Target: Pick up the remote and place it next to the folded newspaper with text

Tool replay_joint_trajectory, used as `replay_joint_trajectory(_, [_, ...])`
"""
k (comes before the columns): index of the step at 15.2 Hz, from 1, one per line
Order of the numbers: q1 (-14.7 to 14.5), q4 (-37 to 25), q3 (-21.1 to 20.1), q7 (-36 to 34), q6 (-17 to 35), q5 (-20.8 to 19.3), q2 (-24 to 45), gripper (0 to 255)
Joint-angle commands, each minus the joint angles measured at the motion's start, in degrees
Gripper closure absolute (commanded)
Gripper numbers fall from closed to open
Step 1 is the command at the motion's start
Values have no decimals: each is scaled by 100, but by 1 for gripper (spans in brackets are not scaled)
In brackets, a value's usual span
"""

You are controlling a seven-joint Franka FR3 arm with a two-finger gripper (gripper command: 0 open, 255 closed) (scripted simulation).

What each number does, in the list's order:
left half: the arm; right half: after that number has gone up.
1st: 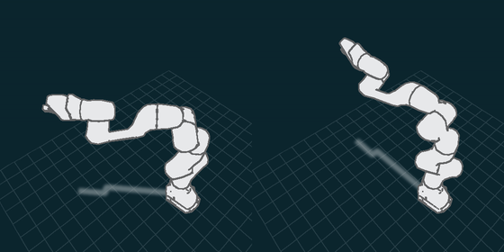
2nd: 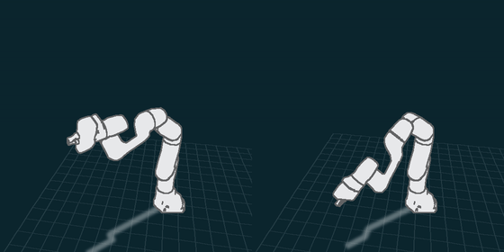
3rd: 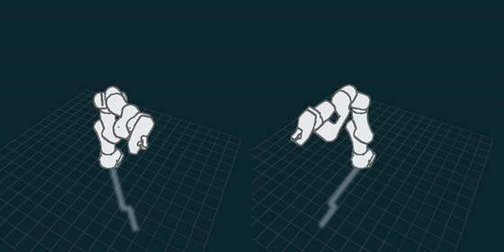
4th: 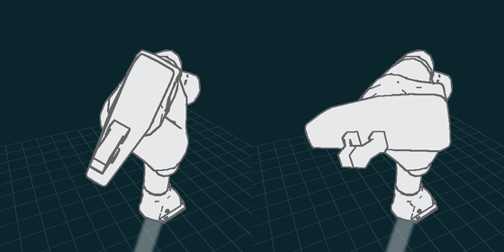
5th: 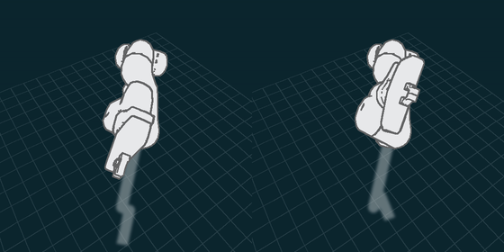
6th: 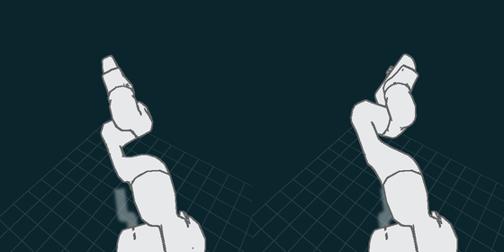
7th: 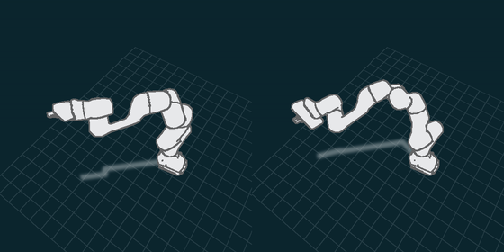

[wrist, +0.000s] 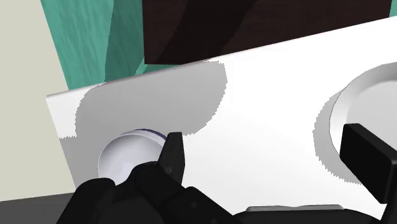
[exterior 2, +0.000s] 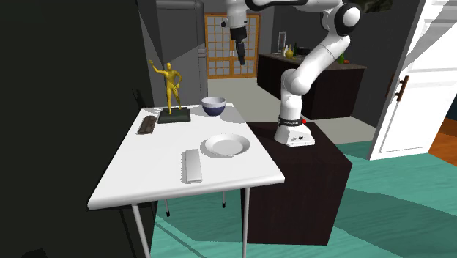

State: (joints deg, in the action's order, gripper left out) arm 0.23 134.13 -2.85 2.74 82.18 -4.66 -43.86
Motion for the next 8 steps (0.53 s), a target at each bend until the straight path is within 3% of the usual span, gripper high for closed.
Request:
replay_joint_trajectory(1, [0,0,0,0,0,0,0,0])
replay_joint_trajectory(8, [39,809,-941,-1880,540,958,-318,0])
